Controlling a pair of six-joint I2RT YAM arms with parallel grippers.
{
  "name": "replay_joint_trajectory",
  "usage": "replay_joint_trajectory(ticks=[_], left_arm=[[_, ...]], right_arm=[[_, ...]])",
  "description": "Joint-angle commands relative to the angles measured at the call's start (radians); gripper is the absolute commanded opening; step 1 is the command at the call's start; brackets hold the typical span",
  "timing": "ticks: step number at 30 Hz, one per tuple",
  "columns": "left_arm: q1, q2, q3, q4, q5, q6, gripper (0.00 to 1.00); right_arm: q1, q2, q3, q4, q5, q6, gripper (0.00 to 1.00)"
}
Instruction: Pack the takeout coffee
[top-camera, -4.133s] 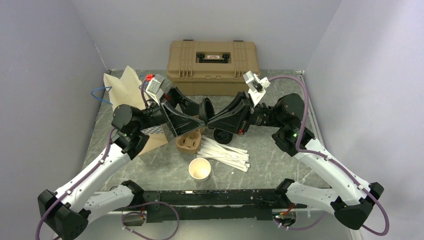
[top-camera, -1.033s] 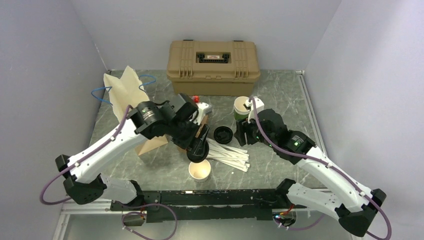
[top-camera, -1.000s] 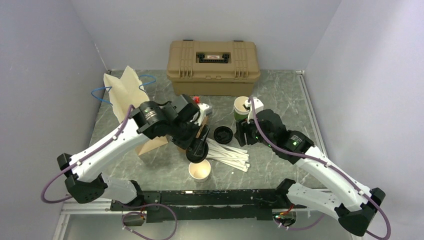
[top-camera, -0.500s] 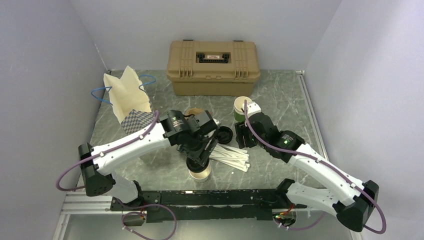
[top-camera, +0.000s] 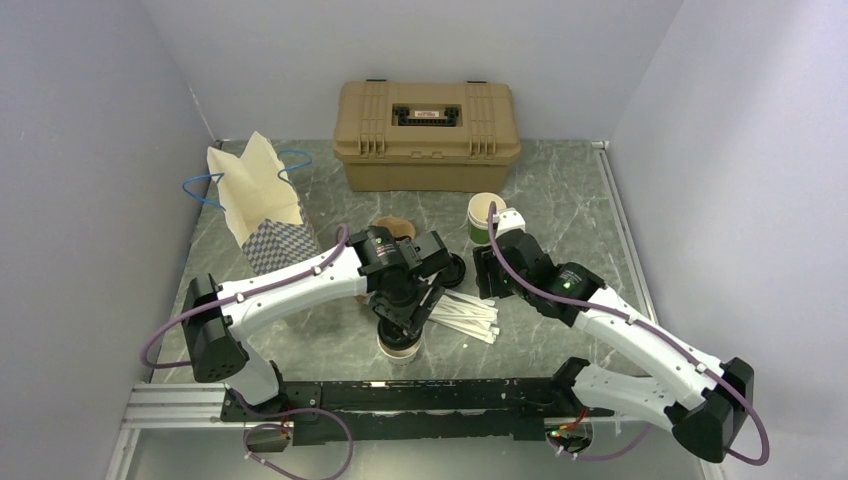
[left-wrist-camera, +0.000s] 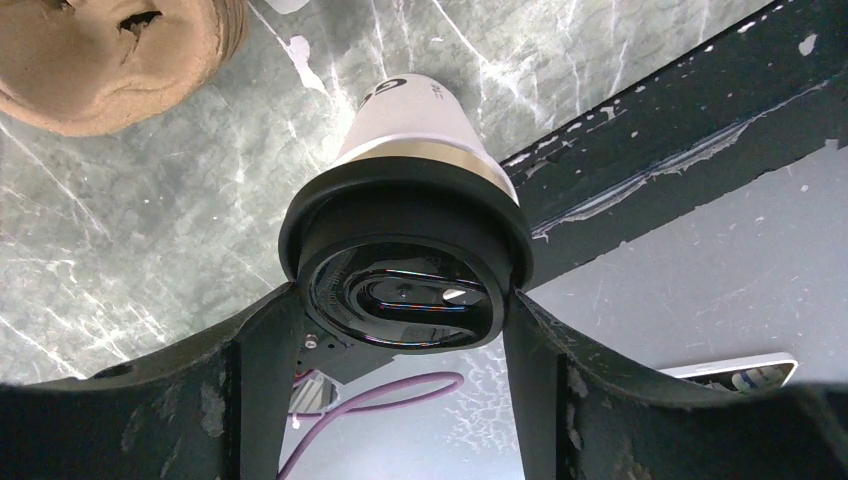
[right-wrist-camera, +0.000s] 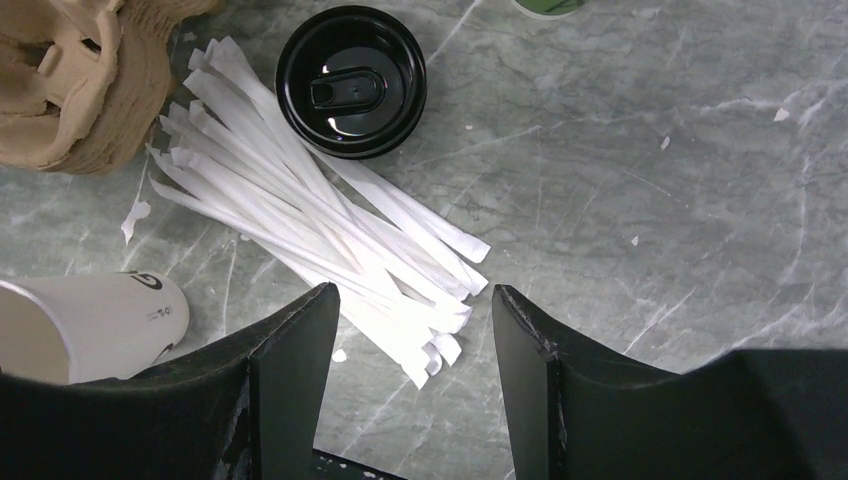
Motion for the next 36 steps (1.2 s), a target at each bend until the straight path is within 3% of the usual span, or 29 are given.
replay_joint_trajectory(ticks=[1,36], left_arm=[[-0.007,-0.003,-0.026,0.015,0.005,-0.007,0.49],[-0.032,0.021,-0.068,0.039,0.006,-0.046,0.53]], right_arm=[[0.004,-0.024,-0.009,0.009,0.026,0.019,0.62],[0.004,-0.074,-0.034,0.004,0.025,0.028,0.60]])
